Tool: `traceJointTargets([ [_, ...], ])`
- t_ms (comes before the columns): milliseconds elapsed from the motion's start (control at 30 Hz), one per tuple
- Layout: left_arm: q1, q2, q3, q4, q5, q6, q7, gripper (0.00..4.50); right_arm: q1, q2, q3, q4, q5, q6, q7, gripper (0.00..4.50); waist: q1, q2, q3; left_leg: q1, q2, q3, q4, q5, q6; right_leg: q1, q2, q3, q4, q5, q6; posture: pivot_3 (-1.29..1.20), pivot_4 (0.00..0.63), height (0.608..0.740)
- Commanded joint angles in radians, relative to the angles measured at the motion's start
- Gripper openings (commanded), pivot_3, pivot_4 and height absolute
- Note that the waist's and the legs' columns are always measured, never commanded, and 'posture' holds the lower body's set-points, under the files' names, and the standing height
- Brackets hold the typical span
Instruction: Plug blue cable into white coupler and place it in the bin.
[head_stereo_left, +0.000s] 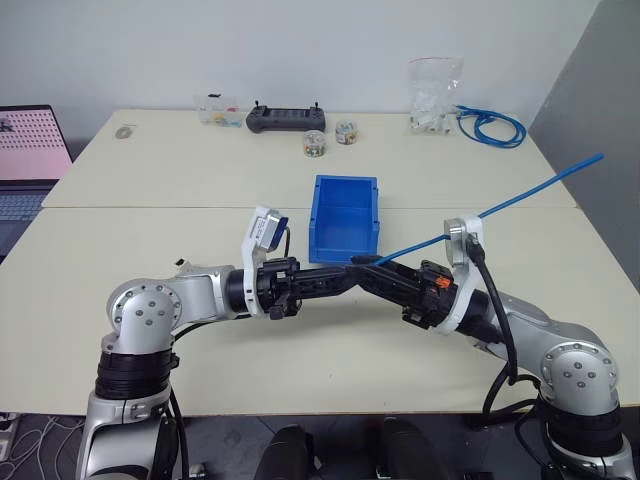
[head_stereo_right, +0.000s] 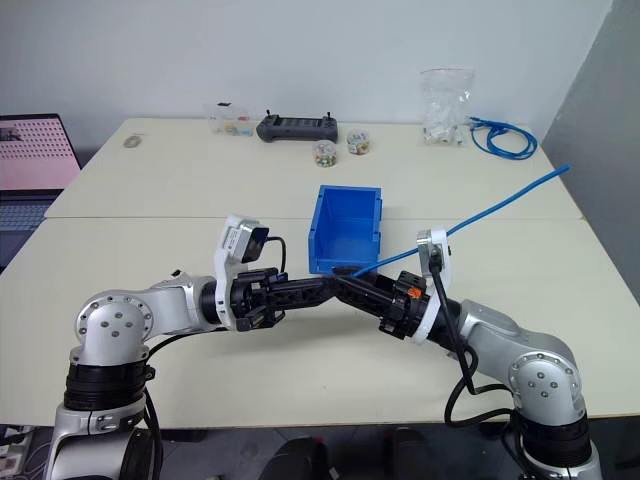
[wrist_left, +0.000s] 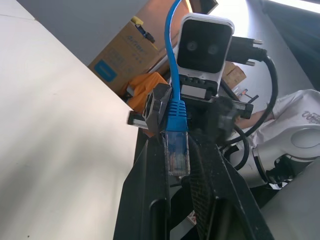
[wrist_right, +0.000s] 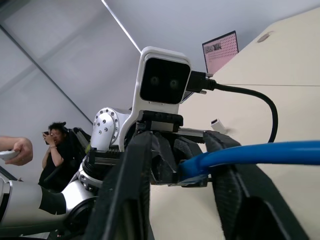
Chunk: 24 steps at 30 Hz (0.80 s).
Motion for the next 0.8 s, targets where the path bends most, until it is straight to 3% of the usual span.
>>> traceJointTargets([
  [33,0.005,0.017,0.025,-0.016,-0.013,-0.014,0.003,0.24,-0.003,-0.009,-0.002,-0.031,0.064,-0.012,0.018,0.61,0.000,0.000,0.000,0.000,0.000,0.000,0.000,0.000,0.000,0.000,0.000,0.000,0.000,0.000,0.000,0.00,0.150,0.740],
  [133,0.011,0.028,0.022,-0.016,-0.008,-0.021,-0.008,0.24,-0.001,-0.016,0.000,-0.029,0.071,-0.012,0.020,0.16,0.000,0.000,0.000,-0.001,0.000,0.000,0.000,0.000,0.000,0.000,0.000,0.000,0.000,0.000,0.000,0.00,0.150,0.740],
  [467,0.025,0.043,0.024,-0.006,0.029,-0.059,-0.041,0.24,0.004,-0.022,0.026,-0.039,0.101,-0.018,0.016,0.13,0.000,0.000,0.000,-0.001,0.000,0.000,0.000,0.000,0.000,-0.001,0.000,0.000,0.000,0.000,0.000,0.00,0.150,0.740],
  [533,0.024,0.042,0.024,-0.003,0.026,-0.058,-0.036,0.94,0.003,-0.021,0.031,-0.038,0.101,-0.022,0.013,0.13,0.000,0.000,0.000,-0.001,0.000,0.000,0.000,0.000,0.000,-0.001,0.000,0.000,0.000,0.000,0.000,0.00,0.150,0.740],
  [800,0.049,0.080,0.049,-0.015,-0.007,-0.040,-0.057,2.48,-0.005,-0.031,0.035,-0.020,0.060,-0.034,0.026,0.13,0.000,0.000,0.000,-0.001,0.000,0.000,-0.001,0.000,0.000,-0.001,0.000,0.000,0.000,0.000,0.000,0.00,0.150,0.740],
])
